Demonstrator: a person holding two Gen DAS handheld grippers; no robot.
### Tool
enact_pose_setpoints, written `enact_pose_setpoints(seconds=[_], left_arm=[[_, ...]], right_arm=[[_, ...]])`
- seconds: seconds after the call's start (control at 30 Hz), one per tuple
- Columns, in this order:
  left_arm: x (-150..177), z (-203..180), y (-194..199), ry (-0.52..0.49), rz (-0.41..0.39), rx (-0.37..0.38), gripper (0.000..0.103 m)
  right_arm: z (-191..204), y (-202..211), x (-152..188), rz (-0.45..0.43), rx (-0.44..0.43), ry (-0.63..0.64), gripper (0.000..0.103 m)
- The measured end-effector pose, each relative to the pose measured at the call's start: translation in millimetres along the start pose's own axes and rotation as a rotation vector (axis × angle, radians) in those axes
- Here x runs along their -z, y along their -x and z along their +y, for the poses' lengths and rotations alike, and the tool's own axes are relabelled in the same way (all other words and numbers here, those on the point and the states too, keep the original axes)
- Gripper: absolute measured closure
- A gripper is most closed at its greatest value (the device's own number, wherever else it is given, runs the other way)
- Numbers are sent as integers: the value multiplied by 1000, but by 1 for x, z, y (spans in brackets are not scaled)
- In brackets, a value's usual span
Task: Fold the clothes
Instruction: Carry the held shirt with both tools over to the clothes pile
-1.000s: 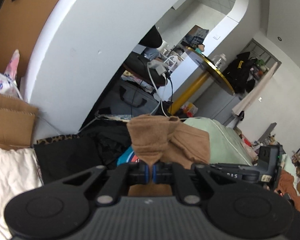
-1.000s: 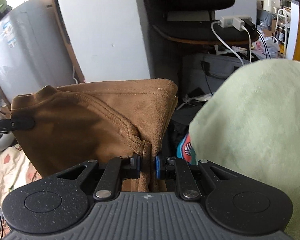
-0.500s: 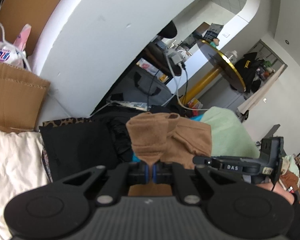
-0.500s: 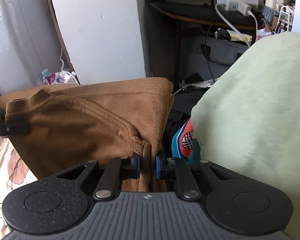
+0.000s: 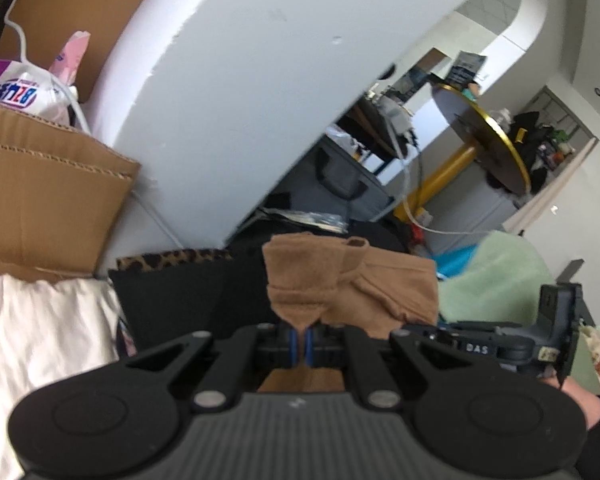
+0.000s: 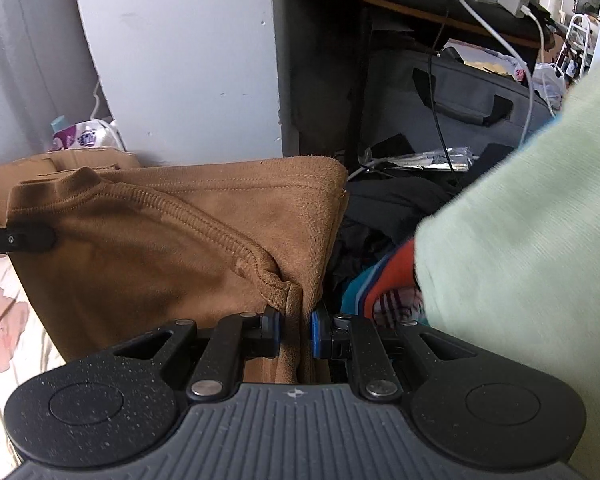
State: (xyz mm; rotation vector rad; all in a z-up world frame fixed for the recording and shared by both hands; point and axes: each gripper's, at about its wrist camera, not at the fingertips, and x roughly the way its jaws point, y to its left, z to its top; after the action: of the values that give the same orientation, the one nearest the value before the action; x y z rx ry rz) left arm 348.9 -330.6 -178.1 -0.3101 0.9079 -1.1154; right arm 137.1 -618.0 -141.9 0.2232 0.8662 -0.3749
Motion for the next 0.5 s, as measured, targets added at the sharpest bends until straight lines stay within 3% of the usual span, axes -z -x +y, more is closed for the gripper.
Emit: enact_pose_setpoints(seconds=[0.5], left_arm=[[-21, 54, -57, 38, 19, -120, 99]], right_arm=[[8, -92, -29, 62, 52, 70, 89]])
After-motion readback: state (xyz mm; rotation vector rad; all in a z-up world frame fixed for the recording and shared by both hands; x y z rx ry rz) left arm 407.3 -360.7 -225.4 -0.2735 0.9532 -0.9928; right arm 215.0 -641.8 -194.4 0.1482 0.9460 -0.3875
